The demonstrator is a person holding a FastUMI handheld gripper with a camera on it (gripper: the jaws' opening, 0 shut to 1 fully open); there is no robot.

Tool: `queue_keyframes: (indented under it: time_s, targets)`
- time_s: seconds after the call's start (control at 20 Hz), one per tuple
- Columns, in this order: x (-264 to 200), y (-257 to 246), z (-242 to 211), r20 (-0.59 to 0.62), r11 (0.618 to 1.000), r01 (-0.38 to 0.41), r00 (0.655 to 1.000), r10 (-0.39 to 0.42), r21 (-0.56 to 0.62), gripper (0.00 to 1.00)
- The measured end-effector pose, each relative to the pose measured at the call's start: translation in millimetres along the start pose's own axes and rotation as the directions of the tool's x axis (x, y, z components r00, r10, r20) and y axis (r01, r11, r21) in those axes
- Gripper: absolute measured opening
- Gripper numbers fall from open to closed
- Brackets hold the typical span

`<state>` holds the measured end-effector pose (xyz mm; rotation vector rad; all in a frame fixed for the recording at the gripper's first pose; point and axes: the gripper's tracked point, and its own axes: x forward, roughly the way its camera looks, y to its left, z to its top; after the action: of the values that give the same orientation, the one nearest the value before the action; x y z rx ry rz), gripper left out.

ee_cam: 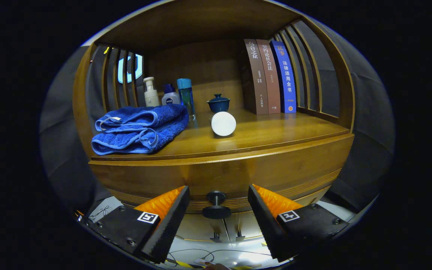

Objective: Pull open the drawer, take out the items inside it, and place them on the countertop above the cabinet.

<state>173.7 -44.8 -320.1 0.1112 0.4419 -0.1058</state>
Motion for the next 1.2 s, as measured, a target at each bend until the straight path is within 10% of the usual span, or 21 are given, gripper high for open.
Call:
queue_keyframes:
  time_s: [0.65,1.2]
  targets:
    - [-140.8,29.9,183.4,0.350,0.997,-0.032,0.935,0.056,-0.074,0.99]
    - [-228.4,52.5,215.3,0.435,0.989,-0.036,0.895,0.096,-0.143,0.99]
